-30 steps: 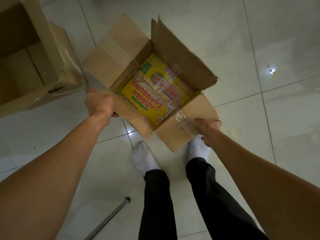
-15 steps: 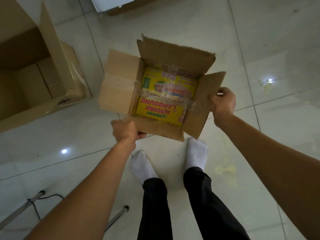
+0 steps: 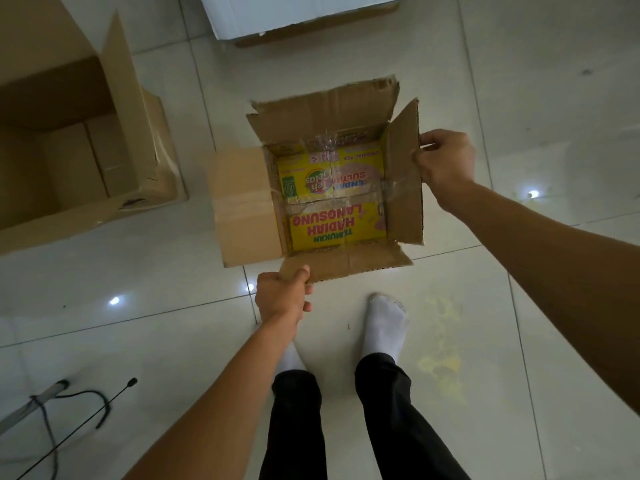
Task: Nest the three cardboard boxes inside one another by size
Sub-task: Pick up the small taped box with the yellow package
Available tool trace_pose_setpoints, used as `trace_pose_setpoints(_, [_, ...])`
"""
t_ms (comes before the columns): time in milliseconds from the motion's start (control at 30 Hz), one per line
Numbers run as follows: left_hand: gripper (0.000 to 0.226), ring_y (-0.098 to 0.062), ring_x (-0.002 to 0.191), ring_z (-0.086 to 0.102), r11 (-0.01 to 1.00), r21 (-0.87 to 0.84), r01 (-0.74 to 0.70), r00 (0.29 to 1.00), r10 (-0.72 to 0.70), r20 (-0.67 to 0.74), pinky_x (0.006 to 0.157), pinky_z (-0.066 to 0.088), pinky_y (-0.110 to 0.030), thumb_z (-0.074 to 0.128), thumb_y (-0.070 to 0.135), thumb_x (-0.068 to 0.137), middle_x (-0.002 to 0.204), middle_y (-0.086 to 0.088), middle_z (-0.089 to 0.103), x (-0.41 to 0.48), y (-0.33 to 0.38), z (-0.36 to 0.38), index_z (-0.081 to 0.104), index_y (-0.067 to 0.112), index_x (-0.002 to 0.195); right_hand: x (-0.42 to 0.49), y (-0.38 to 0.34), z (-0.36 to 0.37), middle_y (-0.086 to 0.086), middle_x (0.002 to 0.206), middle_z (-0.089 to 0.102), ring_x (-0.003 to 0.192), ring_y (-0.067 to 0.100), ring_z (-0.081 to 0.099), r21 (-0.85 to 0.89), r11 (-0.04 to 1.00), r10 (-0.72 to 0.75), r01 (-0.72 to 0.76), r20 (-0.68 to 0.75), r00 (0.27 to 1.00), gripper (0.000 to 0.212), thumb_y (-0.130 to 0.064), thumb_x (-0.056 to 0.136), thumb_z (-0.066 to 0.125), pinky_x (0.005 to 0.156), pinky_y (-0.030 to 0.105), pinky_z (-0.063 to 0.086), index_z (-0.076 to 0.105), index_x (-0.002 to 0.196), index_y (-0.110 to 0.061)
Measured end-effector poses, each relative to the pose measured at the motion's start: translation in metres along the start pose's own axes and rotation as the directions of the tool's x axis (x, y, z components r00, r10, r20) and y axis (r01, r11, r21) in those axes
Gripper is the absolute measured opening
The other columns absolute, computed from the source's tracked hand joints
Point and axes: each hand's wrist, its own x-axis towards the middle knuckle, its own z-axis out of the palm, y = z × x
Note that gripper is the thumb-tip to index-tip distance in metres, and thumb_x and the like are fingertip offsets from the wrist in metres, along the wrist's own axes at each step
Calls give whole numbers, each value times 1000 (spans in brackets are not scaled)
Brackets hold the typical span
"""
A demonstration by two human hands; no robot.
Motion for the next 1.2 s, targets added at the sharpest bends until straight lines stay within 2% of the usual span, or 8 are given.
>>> trace_pose_setpoints(133, [41,-12,36,52,1000,22,-2,1000,1,12,29,28,-12,73,34,79,68,-7,71,0,0,-2,56,5,102,3,-1,1,13,101,71,81,26,69,-71,996,-54,56,33,998,30,-7,84,54,67,30,58,69,110,-10])
trace_pose_setpoints(367, [41,-8,30,50,998,70,-1,1000,0,27,28,29,-11,74,40,77,63,-2,71,2,1,-3,57,8,96,11,-1,-2,12,102,70,71,16,59,-162,977,-139,142,29,990,30,-8,86,52,40,4,38,67,112,-10])
trace_pose_setpoints(533, [55,-13,46,59,983,182,-6,999,15,-47,42,39,-20,69,62,68,64,2,69,3,5,-3,56,13,87,11,0,-8,11,109,68,86,22,65,-234,958,-163,167,38,986,29,-10,88,55,61,21,50,63,116,-9])
trace_pose_setpoints(667, [70,-16,63,50,904,426,-50,970,145,-193,53,32,-28,46,84,66,68,8,51,0,7,-9,50,17,85,3,-8,-9,13,130,56,111,28,58,-298,934,-194,197,37,980,57,-11,86,62,86,36,53,38,138,-10])
trace_pose_setpoints(800, [60,-10,61,48,918,375,-130,935,239,-262,51,29,-26,42,78,70,69,9,53,0,17,-27,51,20,81,-20,-29,-3,11,145,40,134,29,39,-377,845,-367,379,106,924,67,-7,81,63,111,49,34,32,140,-13])
trace_pose_setpoints(900, [46,-8,59,49,926,330,-185,906,291,-309,49,27,-25,48,67,75,65,8,55,-1,33,-50,48,21,72,-41,-50,7,12,140,45,129,31,42,-362,818,-403,447,194,895,57,-12,82,61,110,48,32,40,134,-11])
trace_pose_setpoints(1100, [30,-12,57,54,899,237,-368,816,434,-382,50,32,-23,55,44,84,59,6,56,17,78,-122,50,22,65,-79,-109,49,10,119,60,109,26,56,-246,849,-365,468,367,856,40,-25,86,63,88,35,45,51,121,-11])
trace_pose_setpoints(1200, [30,-8,53,50,869,200,-453,775,495,-393,48,33,-21,57,36,89,57,6,53,39,104,-163,50,22,63,-93,-143,87,8,114,62,107,24,58,-166,873,-348,458,446,825,42,-30,85,66,91,43,49,53,119,-10])
